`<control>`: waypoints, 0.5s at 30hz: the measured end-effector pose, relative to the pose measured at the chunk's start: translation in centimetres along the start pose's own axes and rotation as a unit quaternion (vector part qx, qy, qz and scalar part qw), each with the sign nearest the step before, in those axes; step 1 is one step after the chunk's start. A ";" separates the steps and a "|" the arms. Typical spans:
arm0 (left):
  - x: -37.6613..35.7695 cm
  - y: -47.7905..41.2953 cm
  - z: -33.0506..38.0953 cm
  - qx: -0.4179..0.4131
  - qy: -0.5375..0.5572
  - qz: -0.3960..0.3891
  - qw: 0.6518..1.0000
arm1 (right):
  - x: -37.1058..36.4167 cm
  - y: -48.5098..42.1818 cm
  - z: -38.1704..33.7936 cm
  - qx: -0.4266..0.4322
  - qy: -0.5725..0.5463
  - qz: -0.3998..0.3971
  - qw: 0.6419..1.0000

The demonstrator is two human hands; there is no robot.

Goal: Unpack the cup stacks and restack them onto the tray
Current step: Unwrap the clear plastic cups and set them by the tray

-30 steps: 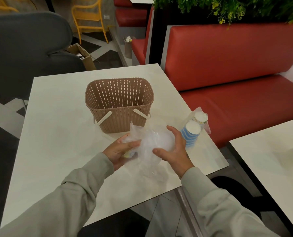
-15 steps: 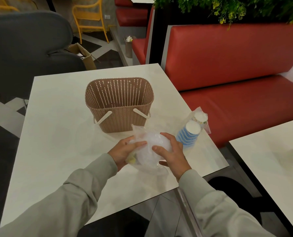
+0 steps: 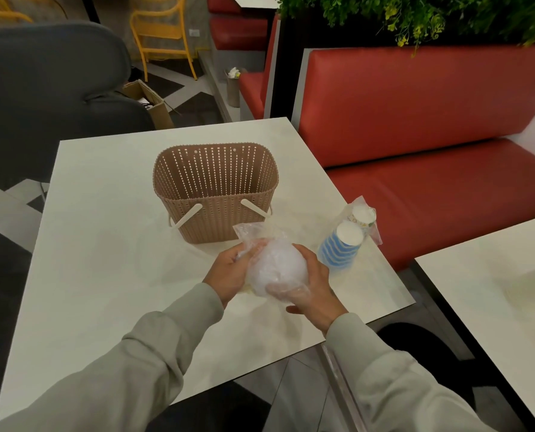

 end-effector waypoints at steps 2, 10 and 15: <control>0.1 -0.1 -0.2 0.009 0.007 -0.004 1.000 | 0.1 -0.1 -0.1 -0.007 -0.027 0.011 1.000; 0.2 0.2 -0.3 0.040 0.058 -0.042 0.997 | 0.2 0.0 -0.7 -0.025 -0.100 0.012 0.995; 0.3 0.4 -0.8 0.061 0.093 -0.063 0.992 | 0.3 -0.4 -0.7 -0.031 -0.139 0.015 0.990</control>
Point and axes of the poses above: each hand's wrist, its own y-axis away from the middle knuckle, its own x-axis out of the back of the hand, z = x × y, the point moved 7 cm from there along -y, towards the middle knuckle, and after that the axes turned 3 degrees about z, right-handed, at the moved point
